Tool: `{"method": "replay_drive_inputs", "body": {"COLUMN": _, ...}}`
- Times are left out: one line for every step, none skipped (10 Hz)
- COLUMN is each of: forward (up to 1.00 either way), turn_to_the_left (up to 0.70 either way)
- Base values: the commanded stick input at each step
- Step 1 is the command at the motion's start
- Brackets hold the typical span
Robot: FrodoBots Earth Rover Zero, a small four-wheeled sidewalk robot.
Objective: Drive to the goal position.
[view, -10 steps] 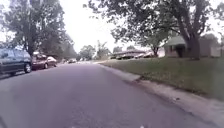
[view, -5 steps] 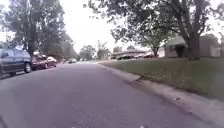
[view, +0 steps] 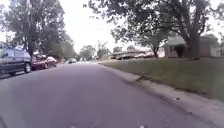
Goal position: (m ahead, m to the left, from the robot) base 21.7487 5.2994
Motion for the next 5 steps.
{"method": "replay_drive_inputs", "body": {"forward": 1.00, "turn_to_the_left": 0.01}}
{"method": "replay_drive_inputs", "body": {"forward": 0.66, "turn_to_the_left": 0.00}}
{"method": "replay_drive_inputs", "body": {"forward": 0.22, "turn_to_the_left": 0.00}}
{"method": "replay_drive_inputs", "body": {"forward": 0.06, "turn_to_the_left": 0.01}}
{"method": "replay_drive_inputs", "body": {"forward": 0.07, "turn_to_the_left": 0.00}}
